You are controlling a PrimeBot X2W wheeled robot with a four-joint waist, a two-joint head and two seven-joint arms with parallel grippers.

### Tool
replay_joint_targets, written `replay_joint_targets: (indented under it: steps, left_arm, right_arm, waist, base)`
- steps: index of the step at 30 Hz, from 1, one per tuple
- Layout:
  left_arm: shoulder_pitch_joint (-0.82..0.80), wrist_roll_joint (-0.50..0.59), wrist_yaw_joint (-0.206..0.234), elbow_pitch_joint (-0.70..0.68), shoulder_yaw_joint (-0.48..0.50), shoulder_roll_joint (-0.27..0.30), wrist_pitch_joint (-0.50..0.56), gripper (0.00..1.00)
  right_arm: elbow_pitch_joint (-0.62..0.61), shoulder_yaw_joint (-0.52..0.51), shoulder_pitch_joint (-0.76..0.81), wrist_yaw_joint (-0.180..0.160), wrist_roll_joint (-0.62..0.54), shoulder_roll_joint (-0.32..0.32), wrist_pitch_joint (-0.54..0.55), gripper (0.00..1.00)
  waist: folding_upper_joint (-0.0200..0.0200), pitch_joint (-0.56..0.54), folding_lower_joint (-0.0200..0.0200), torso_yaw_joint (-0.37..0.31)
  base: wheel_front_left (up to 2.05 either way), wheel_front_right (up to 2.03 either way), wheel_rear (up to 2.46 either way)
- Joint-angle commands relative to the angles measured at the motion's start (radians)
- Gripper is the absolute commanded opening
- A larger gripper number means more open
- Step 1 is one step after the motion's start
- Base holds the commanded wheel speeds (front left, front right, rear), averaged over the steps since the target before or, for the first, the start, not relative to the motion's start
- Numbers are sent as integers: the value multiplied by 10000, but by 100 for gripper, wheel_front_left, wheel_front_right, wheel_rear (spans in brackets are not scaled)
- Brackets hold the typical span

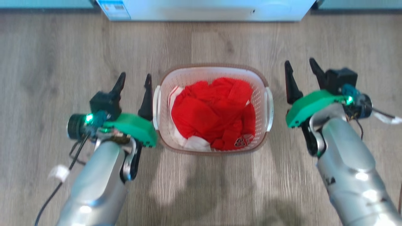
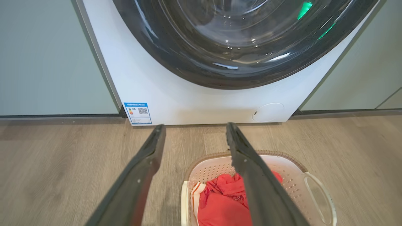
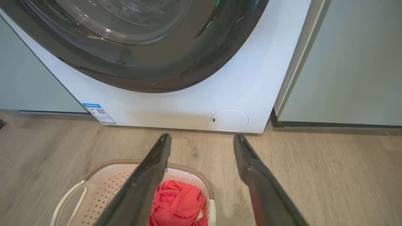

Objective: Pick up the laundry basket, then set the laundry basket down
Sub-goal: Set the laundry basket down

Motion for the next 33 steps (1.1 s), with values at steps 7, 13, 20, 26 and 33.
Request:
replay_joint_targets:
  steps: [7,13,20,26,33]
  left_arm:
    - [1443,971,-348,-1435,1524,-176,-93,100]
    - [2642,1345,-443,-2134,2254,-398,-93,100]
    - [3704,1667,-518,-2831,2793,-533,-93,100]
    - [4679,1801,-491,-3299,3042,-596,-93,100]
    - [5618,1809,-376,-3793,3261,-625,-93,100]
  right_arm:
    - [-1388,90,1294,-15,-150,174,-131,100]
    - [-2084,32,2320,-15,-158,174,-131,100]
    - [-2744,26,3482,-15,-85,174,-131,100]
    - [-3135,120,4312,-15,-104,174,-131,100]
    - [-3599,-45,5100,-15,-192,174,-131,100]
  waist:
    - [-1,-1289,1,-66]
    - [-1,-2069,1,-122]
    - [-1,-2730,1,-140]
    - [-1,-3301,1,-222]
    - [-1,-3815,1,-324]
  base:
    - [0,0,0]
    - [0,0,0]
    - [0,0,0]
    - [0,0,0]
    - [0,0,0]
